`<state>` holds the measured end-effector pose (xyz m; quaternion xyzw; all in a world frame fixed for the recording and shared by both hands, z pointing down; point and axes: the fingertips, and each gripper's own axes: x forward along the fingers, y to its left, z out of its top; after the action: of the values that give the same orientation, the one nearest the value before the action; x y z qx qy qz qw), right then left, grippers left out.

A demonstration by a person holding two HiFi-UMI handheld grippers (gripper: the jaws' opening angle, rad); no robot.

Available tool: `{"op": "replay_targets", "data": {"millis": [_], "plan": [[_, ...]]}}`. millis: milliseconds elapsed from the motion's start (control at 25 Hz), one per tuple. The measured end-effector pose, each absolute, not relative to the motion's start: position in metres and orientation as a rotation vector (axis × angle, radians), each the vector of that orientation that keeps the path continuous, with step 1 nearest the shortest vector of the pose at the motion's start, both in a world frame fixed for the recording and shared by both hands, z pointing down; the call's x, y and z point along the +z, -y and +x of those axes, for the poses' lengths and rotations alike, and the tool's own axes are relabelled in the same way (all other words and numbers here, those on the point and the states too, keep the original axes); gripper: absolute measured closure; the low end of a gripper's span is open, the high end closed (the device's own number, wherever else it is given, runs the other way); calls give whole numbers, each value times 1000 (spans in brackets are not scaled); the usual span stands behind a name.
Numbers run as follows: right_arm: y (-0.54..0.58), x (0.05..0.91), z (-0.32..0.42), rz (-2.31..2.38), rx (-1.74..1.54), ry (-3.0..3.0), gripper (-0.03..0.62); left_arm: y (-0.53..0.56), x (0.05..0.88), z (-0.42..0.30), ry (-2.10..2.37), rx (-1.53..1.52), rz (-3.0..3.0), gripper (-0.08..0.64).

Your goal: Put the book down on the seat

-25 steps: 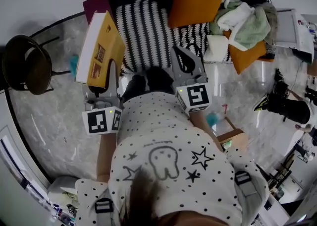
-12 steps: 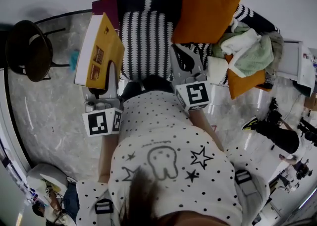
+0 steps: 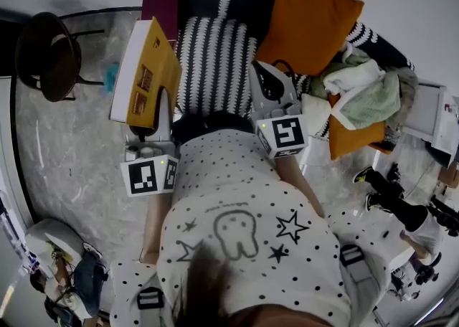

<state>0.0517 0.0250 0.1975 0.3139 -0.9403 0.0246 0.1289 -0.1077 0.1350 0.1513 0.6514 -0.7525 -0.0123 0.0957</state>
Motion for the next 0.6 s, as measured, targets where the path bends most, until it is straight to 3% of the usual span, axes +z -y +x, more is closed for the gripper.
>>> {"op": "replay_targets", "data": {"millis": [600], "plan": [[-32, 206, 85, 1065, 180, 2635, 595, -112, 160, -77, 2010, 30, 2062, 416]]}}
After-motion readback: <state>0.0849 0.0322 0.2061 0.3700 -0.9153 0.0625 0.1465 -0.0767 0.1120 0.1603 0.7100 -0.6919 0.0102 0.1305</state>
